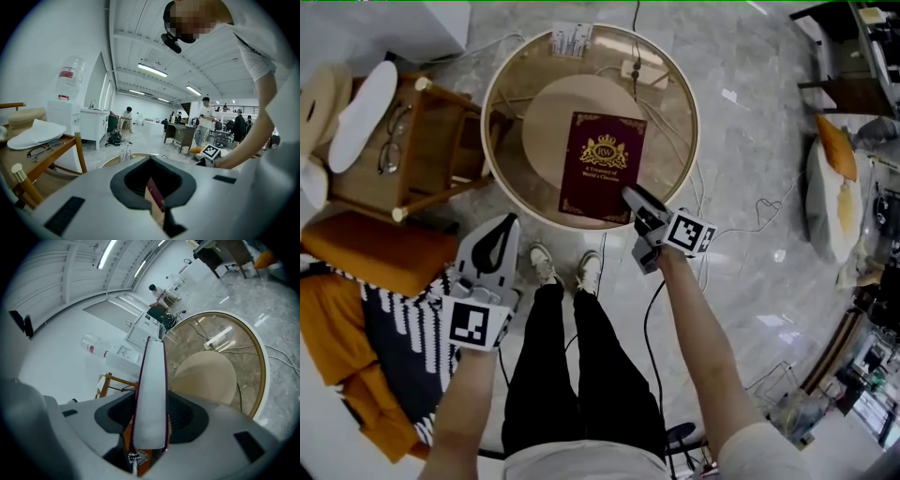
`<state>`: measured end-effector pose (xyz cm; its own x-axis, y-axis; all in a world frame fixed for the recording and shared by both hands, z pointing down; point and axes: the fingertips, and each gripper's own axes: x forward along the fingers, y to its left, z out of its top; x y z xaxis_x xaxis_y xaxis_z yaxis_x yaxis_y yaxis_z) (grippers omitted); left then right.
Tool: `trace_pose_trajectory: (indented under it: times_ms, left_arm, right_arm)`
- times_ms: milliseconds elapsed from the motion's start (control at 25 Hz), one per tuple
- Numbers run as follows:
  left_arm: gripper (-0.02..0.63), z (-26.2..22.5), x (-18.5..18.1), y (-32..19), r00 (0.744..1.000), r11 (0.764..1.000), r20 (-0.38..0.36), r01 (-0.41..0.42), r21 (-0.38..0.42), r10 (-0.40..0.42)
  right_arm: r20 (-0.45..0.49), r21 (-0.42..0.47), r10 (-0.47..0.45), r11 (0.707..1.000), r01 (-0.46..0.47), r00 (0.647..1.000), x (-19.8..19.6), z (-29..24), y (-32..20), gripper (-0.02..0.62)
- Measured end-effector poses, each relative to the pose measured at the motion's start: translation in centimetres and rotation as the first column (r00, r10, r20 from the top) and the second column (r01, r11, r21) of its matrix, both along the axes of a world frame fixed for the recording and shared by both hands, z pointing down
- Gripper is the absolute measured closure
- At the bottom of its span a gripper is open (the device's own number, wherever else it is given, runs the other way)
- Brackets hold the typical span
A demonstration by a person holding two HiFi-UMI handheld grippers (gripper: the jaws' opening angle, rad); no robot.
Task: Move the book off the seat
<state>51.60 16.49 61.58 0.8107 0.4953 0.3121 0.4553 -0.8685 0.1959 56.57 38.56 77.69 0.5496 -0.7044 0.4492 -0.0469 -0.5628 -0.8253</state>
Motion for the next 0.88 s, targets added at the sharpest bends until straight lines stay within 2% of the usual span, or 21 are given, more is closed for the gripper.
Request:
trace_pose_trajectory:
  times_ms: [360,600,880]
  left_arm:
    - [0.59,0.2,0.3,-0.8,1.0,1.0,0.022,0.022,0.017,-0.022]
    - [0.59,0.7,0.3,-0.2,0.999,1.0,0.036,0.024,0.017,-0.025]
    - [0.59,1.1,0.1,0.2,0.998,1.0,0.049,0.026,0.017,-0.027]
  right_arm:
    - [0.055,-0.037,0.006,0.999,-0.004,0.998,0.8,3.9,-0.1,0.371]
    - [0.092,-0.065,-0.048,0.996,0.054,0.995,0.4,6.0,-0.3,0.373]
    - [0.111,-0.111,-0.05,0.992,0.062,0.993,0.4,7.1,0.5,0.37]
